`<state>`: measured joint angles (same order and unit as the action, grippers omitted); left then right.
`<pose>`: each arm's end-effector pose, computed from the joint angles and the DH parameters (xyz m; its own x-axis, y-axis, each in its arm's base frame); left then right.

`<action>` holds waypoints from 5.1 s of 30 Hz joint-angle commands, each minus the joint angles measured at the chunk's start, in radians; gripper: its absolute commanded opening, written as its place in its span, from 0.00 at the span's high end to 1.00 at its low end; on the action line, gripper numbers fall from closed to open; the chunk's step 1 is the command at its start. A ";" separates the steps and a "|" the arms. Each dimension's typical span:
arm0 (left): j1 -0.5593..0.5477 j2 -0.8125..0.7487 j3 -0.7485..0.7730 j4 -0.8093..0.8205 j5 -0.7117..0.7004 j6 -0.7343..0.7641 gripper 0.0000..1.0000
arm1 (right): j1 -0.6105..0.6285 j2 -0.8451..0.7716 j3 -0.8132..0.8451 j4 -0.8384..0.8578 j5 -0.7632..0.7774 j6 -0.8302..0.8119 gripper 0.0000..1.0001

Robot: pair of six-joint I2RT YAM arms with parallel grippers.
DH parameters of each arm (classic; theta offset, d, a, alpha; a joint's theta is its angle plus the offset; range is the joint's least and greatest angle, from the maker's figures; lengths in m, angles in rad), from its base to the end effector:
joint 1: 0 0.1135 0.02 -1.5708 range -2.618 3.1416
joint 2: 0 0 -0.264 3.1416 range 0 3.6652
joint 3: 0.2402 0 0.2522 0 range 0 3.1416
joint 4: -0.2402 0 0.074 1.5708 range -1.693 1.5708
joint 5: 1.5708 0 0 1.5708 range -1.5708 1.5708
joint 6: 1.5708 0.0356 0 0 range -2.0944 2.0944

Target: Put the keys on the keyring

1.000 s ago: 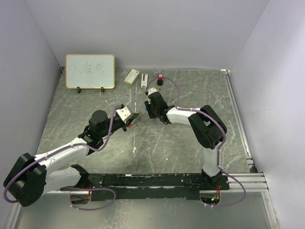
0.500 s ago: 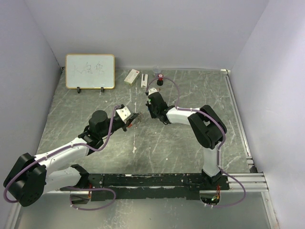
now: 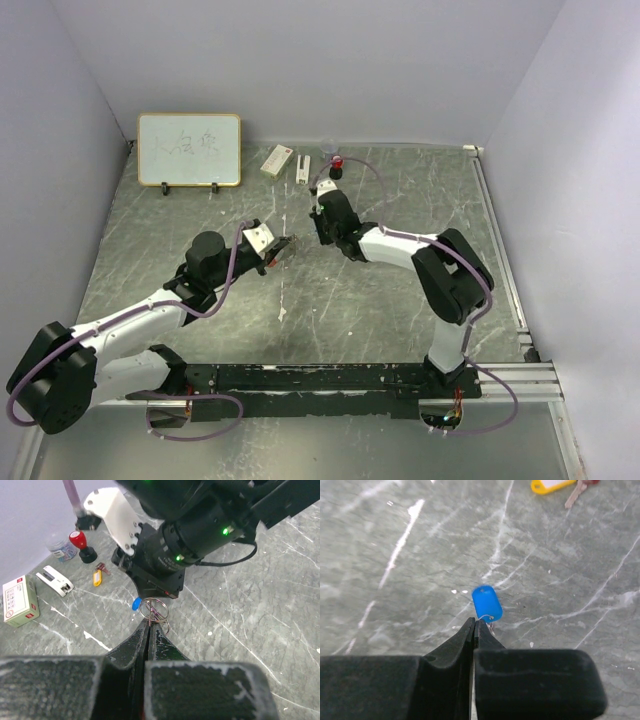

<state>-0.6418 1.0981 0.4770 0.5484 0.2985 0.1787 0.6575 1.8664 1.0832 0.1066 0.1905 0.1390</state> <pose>0.1873 -0.1531 0.2469 0.0862 0.1477 -0.9853 0.8046 0.5729 0.1563 0.3190 0.2378 0.1675 -0.5578 -0.2588 -0.7886 -0.4099 0.9121 -0.0094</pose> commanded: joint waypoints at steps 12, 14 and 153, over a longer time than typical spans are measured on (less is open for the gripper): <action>0.008 -0.041 -0.007 0.043 -0.004 -0.002 0.93 | -0.217 -0.296 -0.162 0.204 -0.566 0.210 1.00; 0.008 -0.036 -0.003 0.047 0.000 0.000 0.93 | -0.240 -0.323 -0.181 0.237 -0.639 0.227 1.00; -0.070 0.281 0.107 0.346 0.155 0.606 0.93 | -0.282 -0.507 -0.332 0.534 -1.097 0.475 1.00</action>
<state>-0.7021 1.3979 0.5896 0.8322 0.4496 0.7544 0.3725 1.3716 0.7380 0.6090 -0.9222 0.5987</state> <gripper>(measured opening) 0.075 0.006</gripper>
